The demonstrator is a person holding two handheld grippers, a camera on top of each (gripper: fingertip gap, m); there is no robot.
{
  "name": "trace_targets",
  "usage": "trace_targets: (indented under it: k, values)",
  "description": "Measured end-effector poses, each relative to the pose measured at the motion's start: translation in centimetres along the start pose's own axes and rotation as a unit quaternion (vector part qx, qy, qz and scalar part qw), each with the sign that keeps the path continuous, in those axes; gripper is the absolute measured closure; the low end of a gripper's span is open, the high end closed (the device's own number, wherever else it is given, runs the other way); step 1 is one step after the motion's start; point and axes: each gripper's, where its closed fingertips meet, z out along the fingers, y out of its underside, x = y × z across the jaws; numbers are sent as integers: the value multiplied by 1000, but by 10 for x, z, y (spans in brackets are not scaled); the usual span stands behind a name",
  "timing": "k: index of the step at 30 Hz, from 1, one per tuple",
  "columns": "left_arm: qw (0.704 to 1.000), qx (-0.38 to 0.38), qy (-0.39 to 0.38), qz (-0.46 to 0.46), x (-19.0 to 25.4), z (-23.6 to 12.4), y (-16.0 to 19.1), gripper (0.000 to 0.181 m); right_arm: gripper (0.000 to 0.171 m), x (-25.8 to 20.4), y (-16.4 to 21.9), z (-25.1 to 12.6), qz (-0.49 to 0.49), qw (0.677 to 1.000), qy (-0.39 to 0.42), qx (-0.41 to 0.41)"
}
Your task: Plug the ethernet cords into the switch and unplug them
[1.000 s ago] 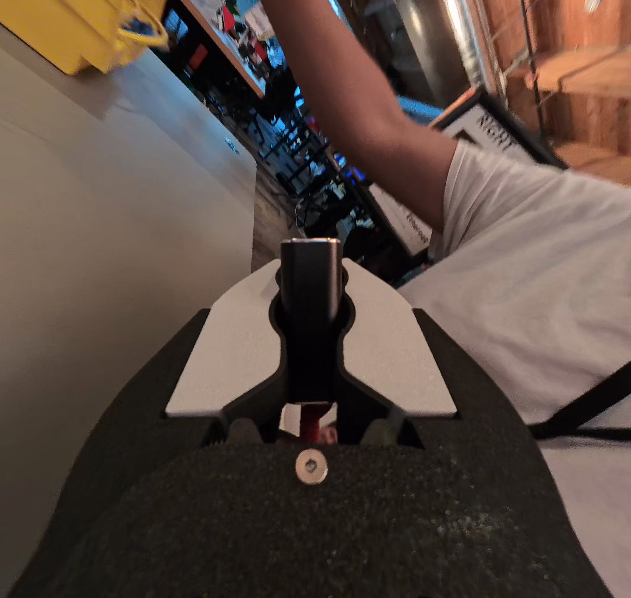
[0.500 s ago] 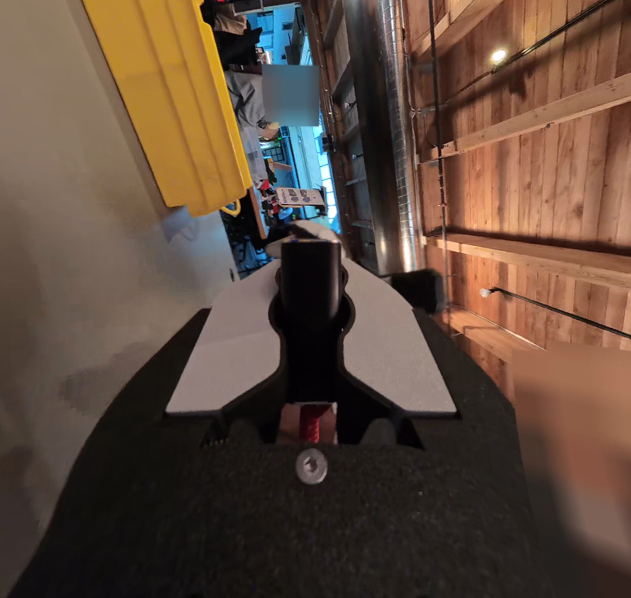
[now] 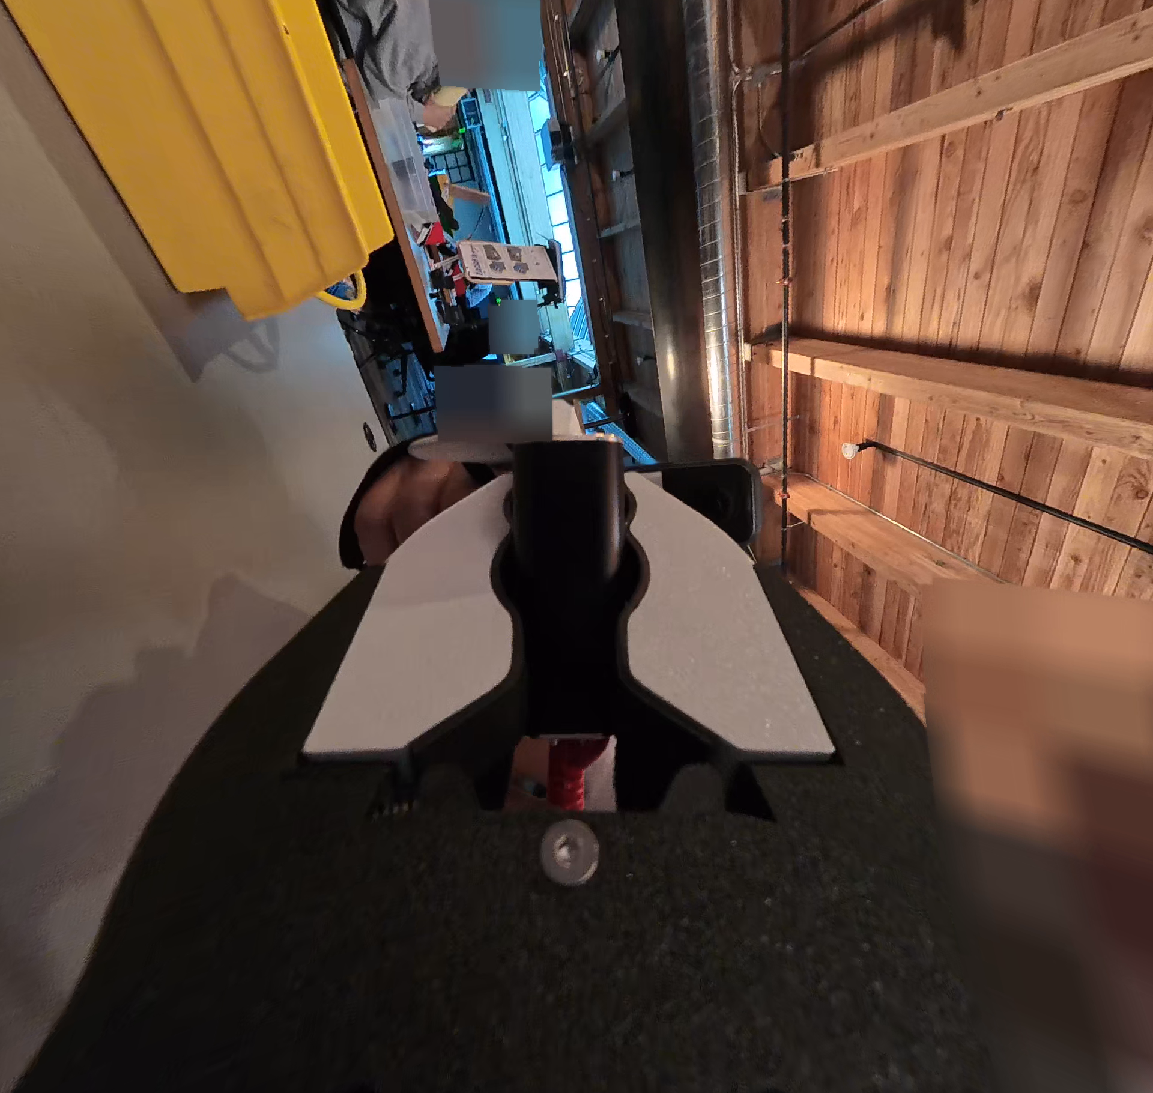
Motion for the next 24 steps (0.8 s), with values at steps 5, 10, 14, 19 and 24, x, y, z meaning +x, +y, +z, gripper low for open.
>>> trace_targets:
  k: [5, 10, 14, 19, 24]
  values:
    - [998, -9, -15, 57, 1, -2, -4, 127, 106, 2, 5, -1, 71, 997, -19, 7]
    - [987, 28, -30, 158, 12, -28, -29, 119, 105, 16, 10, -12, 217, 973, -67, 41]
    - [935, 45, -93, 338, 22, -50, -47, 127, 106, 13, 14, -10, 307, 942, -124, 55]
    - [809, -73, -158, 561, 32, -62, -36, 125, 106, 6, 4, -5, 376, 900, -208, 80]
    - [651, -215, -202, 700, 2, -59, -2, 143, 106, -4, 8, 3, 450, 840, -286, 98]
